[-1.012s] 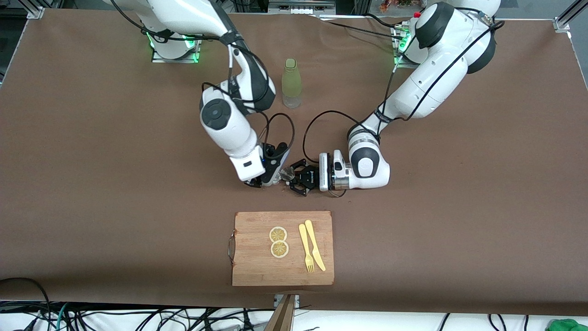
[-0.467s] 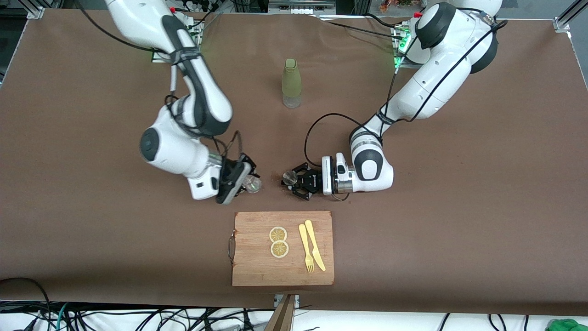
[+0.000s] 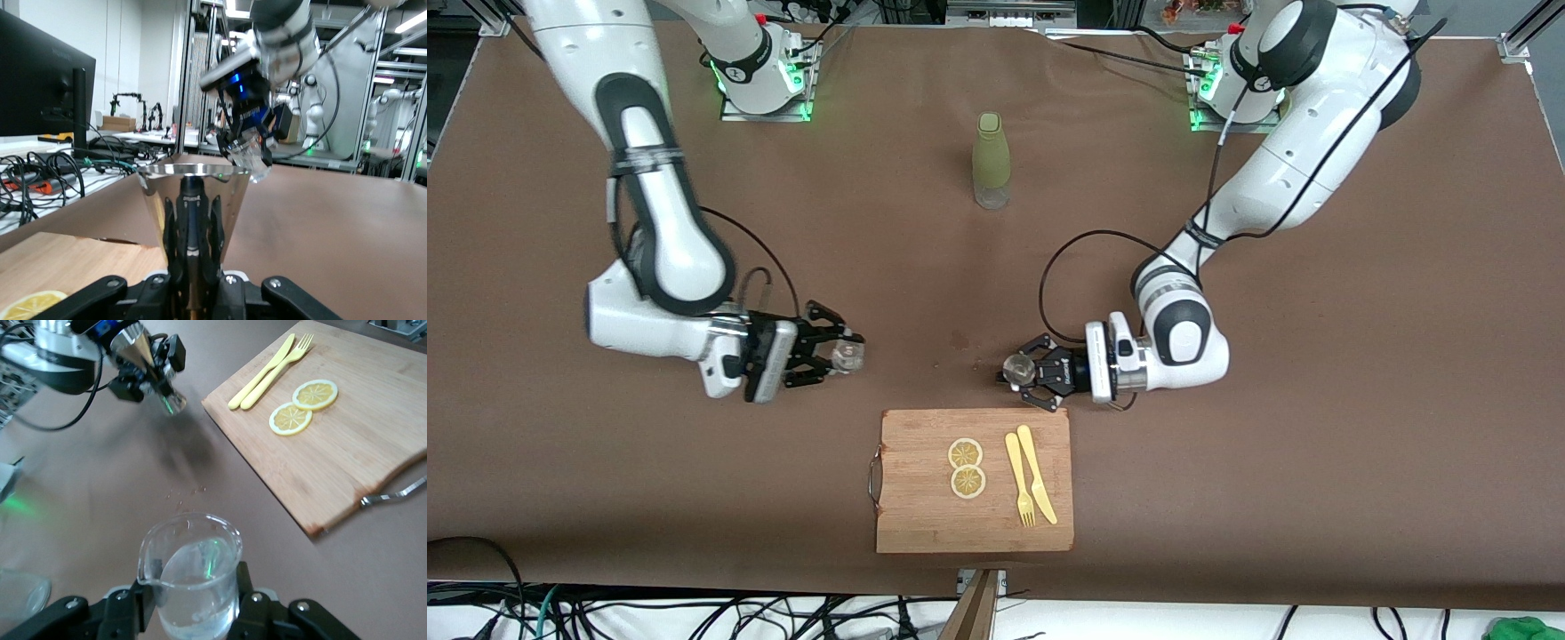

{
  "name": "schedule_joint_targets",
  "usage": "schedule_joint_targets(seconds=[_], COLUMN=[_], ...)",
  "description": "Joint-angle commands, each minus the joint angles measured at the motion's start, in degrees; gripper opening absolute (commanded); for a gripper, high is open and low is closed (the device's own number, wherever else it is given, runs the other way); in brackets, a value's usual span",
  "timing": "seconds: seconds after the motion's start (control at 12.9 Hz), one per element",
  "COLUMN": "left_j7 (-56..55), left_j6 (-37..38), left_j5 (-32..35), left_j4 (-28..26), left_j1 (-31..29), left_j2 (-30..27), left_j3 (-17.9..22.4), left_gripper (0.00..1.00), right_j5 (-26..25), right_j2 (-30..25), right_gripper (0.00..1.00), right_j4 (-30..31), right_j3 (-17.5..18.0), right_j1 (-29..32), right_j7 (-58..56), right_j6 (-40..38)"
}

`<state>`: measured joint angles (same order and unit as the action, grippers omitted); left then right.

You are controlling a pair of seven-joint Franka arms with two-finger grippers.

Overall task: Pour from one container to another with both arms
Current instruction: 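Carry the beaker back with the right gripper while the left gripper returns the jigger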

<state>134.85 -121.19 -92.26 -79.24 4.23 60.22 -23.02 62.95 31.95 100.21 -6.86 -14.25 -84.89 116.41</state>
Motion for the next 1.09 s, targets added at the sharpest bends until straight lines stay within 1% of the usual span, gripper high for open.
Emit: schedule_joint_targets(seconds=[0.0,0.08,0.16,0.31,0.54,0.62,0.7,0.86,1.01], left_j7=[-1.6,-1.78,-2.04,-1.96,-1.87,-2.48,-2.22,-1.26,-0.99], left_j6=[9.0,12.78,15.52,19.22,28.7,32.04,33.29,35.05,39.86], left_j5=[-1.7,-0.48,2.32,6.98,11.91,11.92,11.92,11.92,11.92], left_j4=[-4.6,-4.6,-4.69,-5.56,-6.54,-8.02,-8.64,-8.82,-9.61], left_j1=[-1.15,-1.67,-2.81,-5.01,-7.12,-7.74,-8.09,-10.02,-10.64], left_j2=[-4.14,-4.23,-4.5,-6.68,-7.93,-7.93,-7.93,-7.93,-7.67], left_j3=[5.5,7.7,8.86,11.75,17.46,19.74,21.51,23.88,28.97], left_gripper=[0.0,0.0,0.0,0.0,0.0,0.0,0.0,0.0,0.0], right_j5=[2.09,2.0,2.0,2.0,0.86,-0.79,-3.25,-5.46,-7.74], right_j2=[-2.77,-2.77,-2.85,-2.85,-2.77,-2.59,-2.5,-2.07,-1.45], right_gripper=[0.2,0.2,0.2,0.2,0.2,0.2,0.2,0.2,0.2], right_j4=[4.63,5.6,7.09,9.46,12.37,12.46,12.46,12.46,12.38], right_j3=[1.67,1.67,1.67,1.58,1.58,1.58,1.58,1.58,1.58], right_j1=[5.53,7.29,8.96,11.77,16.08,17.14,18.02,19.78,21.53], right_j7=[-9.21,-13.16,-17.29,-25.02,-35.92,-39.44,-42.09,-47.27,-50.89], right_j6=[-5.47,-7.41,-8.21,-10.58,-11.91,-12.08,-12.0,-12.0,-12.0])
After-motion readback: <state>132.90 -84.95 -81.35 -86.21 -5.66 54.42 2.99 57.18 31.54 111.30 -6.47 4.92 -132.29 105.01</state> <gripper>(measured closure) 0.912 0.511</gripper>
